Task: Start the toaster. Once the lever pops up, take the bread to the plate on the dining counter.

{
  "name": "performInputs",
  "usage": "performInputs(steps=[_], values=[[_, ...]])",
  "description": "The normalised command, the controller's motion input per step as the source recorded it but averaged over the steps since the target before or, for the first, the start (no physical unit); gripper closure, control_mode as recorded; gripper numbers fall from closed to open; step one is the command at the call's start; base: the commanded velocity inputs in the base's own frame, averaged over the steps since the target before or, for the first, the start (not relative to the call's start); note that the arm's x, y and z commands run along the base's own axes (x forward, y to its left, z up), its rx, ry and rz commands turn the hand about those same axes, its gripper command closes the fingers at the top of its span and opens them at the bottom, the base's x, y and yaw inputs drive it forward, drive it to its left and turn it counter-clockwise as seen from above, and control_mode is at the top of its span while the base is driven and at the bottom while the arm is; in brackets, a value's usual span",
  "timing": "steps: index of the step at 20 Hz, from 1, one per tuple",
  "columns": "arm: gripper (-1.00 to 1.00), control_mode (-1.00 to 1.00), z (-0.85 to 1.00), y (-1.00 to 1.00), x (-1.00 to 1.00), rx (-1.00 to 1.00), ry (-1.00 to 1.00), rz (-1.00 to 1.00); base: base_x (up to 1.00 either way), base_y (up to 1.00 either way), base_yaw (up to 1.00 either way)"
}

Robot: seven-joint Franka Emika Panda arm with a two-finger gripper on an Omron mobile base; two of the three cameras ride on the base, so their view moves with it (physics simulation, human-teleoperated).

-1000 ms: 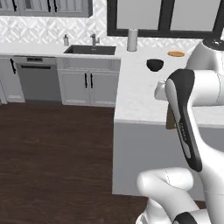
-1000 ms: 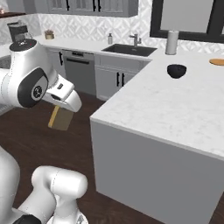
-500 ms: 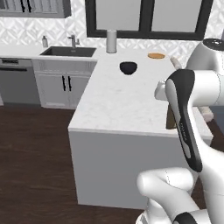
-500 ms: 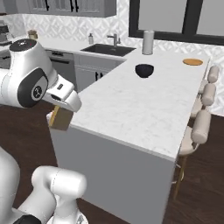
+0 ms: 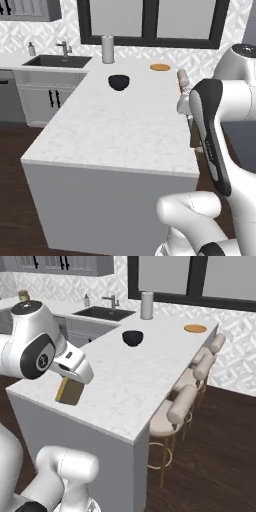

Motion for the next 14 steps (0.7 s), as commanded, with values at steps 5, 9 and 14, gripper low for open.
performInputs(steps=[5,9,14], values=[[1.00,1.00,0.00,0.00,0.00,0.00,0.00,0.00,0.24,-1.00,0.24],[1.00,1.00,0.00,0.00,0.00,0.00,0.00,0.00,0.23,-1.00,0.29],[1.00,1.00,0.00,0.00,0.00,0.00,0.00,0.00,0.26,-1.00,0.31]])
